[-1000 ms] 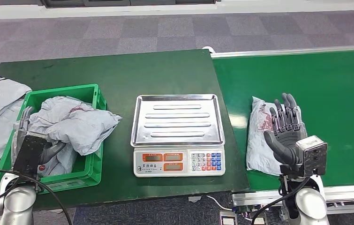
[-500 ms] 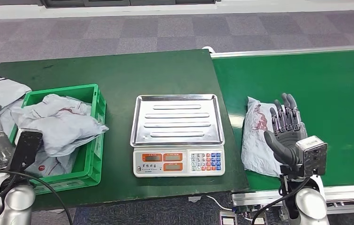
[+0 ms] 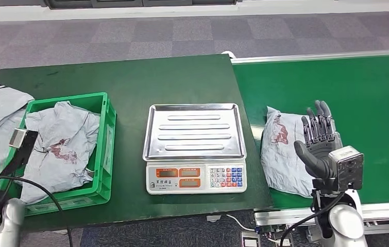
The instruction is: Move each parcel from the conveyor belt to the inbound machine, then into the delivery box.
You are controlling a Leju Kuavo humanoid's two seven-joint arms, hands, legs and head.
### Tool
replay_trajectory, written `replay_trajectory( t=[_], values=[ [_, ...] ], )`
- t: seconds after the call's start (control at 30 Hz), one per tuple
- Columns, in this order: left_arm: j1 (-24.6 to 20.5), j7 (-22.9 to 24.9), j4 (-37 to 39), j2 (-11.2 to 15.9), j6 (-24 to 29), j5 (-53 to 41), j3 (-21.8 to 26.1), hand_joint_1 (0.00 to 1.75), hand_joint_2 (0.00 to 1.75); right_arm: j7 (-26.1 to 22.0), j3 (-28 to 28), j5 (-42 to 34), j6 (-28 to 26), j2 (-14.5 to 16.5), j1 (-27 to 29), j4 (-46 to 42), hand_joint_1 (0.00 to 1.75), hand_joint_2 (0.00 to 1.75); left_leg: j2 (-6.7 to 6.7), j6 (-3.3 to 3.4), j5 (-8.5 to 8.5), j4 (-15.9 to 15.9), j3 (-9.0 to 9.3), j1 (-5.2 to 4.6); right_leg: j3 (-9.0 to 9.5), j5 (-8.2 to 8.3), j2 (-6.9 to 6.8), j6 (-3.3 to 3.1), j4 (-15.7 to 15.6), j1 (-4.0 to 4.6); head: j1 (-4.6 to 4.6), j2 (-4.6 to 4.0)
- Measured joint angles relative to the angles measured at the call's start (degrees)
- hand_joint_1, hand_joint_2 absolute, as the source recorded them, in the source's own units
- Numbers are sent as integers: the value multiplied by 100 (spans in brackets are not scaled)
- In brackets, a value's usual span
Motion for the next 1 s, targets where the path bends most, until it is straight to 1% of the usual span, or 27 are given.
replay_trajectory(
  t=[0.1, 0.17, 0.2, 0.23, 0.27, 0.3, 0.37, 0.4, 0.43, 0.5, 0.53, 0.63, 0.7, 0.8, 0.83, 0.93, 0.97, 1.0],
  values=[
    [-1, 570, 4, 343, -224, -1, -135, 0, 175, 21, -43, -9, 29, -35, -31, 3, 0, 175, 1, -3, 2, 0, 1, 2, -2, 0, 2, -3, 0, 5, 0, 0],
    [-20, 1220, 44, 733, -471, -2, -445, 0, 175, 45, -54, 0, 46, -50, -33, 3, 0, 175, 0, -7, 2, 0, 0, 5, -4, -1, 1, -7, -1, 13, 0, 0],
    [-63, 1470, 94, 930, -536, 3, -655, 0, 175, 61, -57, 9, 56, -57, -30, 3, 0, 175, 0, -10, 2, 0, 0, 7, -4, -1, 0, -9, -1, 15, 0, 0],
    [-128, 1511, 160, 1067, -514, 24, -840, 0, 175, 73, -62, 21, 64, -65, -28, 3, 0, 175, -5, -11, 3, 0, 0, 7, -2, -1, -6, -10, -1, 14, 0, 0],
    [-206, 1277, 231, 1106, -424, 118, -962, 0, 175, 84, -66, 34, 70, -69, -27, 3, 0, 175, -10, -11, 3, 0, 0, 7, 2, -2, -13, -11, -1, 12, 0, 0],
    [-282, 785, 292, 1056, -334, 334, -1022, 0, 175, 92, -69, 48, 74, -72, -27, 3, 0, 175, -16, -10, 4, -1, 0, 7, 6, -3, -20, -11, -1, 9, 1, 0],
    [-373, -431, 363, 822, -239, 1003, -1037, 0, 175, 96, -71, 62, 76, -71, -34, 3, 0, 175, -20, -9, 5, -1, -1, 7, 9, -2, -24, -11, 0, 8, 1, 0],
    [-401, -894, 383, 692, -239, 1302, -1036, 0, 175, 96, -71, 66, 76, -71, -37, 3, 0, 175, -17, -8, 6, 0, -1, 7, 8, 1, -22, -11, -1, 7, 1, 0],
    [-428, -1183, 402, 581, -249, 1526, -1035, 0, 175, 96, -72, 66, 76, -71, -40, 4, 0, 175, -12, -8, 5, 0, -1, 7, 7, 4, -17, -10, -1, 5, 0, 0],
    [-486, -1502, 429, 398, -341, 2010, -1035, 0, 175, 96, -72, 66, 80, -71, -45, 9, 0, 175, -3, -7, 4, 0, 1, 5, 5, 8, -11, -9, -1, 0, 1, 0],
    [-506, -1702, 436, 305, -462, 2431, -1035, 0, 175, 96, -72, 66, 84, -71, -54, 20, 0, 175, -3, -6, 4, 0, 1, 3, 4, 8, -10, -8, -2, -2, 1, 0],
    [-519, -2485, 446, -28, -1033, 4092, -1070, 0, 175, 79, -71, 76, 96, -71, -148, 118, 0, 175, -8, -5, 4, 1, 0, 1, 5, 8, -12, -8, -3, -2, 0, 0],
    [-519, -2782, 466, -228, -1243, 4782, -1140, 0, 175, 51, -71, 87, 97, -71, -231, 221, 0, 175, -11, -5, 4, 1, 0, 1, 6, 8, -13, -8, -3, -2, 0, 0],
    [-526, -2895, 509, -434, -1339, 5066, -1238, 0, 175, 27, -69, 113, 91, -70, -306, 352, 0, 175, -9, -5, 4, 1, 2, 1, 4, 8, -11, -8, -3, -1, 0, 0],
    [-544, -2955, 531, -508, -1523, 5268, -1275, 0, 175, 48, -62, 163, 82, -59, -326, 389, 0, 175, -9, -5, 4, 1, 2, -1, 3, 8, -11, -8, -3, -1, 0, 0],
    [-679, -3241, 677, -804, -2568, 6611, -1532, 0, 175, 179, -5, 430, 3, 33, -420, 515, 0, 175, -22, -2, 8, 1, -1, -7, 7, 7, -25, -7, -3, -1, 1, 0],
    [-725, -3299, 739, -891, -2782, 6987, -1664, 0, 175, 206, 30, 491, -24, 71, -455, 556, 0, 175, -27, -2, 10, 1, -3, -7, 8, 7, -30, -6, -2, 0, 1, 0],
    [-759, -3326, 796, -966, -2848, 7198, -1806, 0, 175, 220, 68, 526, -40, 103, -483, 587, 0, 175, -29, -2, 11, 1, -4, -6, 9, 7, -32, -7, -1, -1, 1, 0]
  ],
)
